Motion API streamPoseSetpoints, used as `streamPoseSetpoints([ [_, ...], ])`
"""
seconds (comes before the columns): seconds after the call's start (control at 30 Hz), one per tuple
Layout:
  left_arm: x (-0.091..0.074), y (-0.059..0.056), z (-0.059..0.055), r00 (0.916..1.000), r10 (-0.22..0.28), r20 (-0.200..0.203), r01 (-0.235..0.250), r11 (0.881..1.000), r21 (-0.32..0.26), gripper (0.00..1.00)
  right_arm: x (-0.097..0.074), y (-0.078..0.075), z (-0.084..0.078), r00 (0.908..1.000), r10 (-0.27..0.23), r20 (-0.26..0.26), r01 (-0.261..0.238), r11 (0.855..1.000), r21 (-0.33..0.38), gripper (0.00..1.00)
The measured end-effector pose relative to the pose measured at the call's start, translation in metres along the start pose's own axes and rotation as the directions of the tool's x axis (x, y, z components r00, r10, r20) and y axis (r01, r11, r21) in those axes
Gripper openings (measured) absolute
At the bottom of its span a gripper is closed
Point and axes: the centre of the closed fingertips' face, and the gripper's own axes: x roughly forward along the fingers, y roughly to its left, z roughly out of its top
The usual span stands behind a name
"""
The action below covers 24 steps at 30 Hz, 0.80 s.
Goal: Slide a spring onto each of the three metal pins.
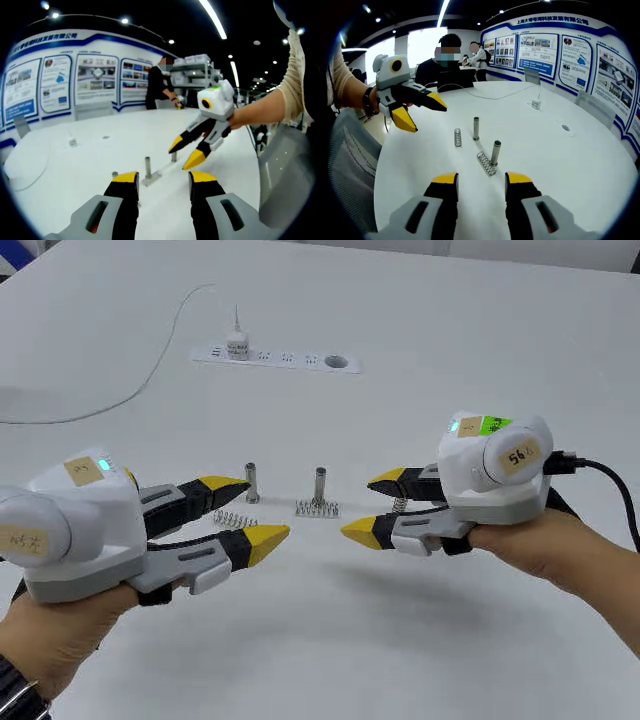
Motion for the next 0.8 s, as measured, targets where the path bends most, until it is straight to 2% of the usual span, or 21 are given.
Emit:
streamPoseSetpoints([
  [0.33,-0.001,0.000,-0.013,0.9998,0.002,-0.019,-0.003,1.000,-0.022,0.40,0.025,-0.004,-0.002,0.9990,-0.008,-0.044,0.008,1.000,0.001,0.29],
  [0.57,0.001,0.003,-0.016,0.9997,0.003,-0.022,-0.003,0.999,-0.032,0.39,0.037,-0.006,-0.004,0.9984,-0.002,-0.056,0.003,1.000,0.010,0.26],
  [0.8,0.003,0.002,-0.018,0.9996,-0.006,-0.027,0.005,0.999,-0.033,0.38,0.047,-0.008,-0.012,0.9955,0.009,-0.094,-0.008,1.000,0.014,0.24],
])
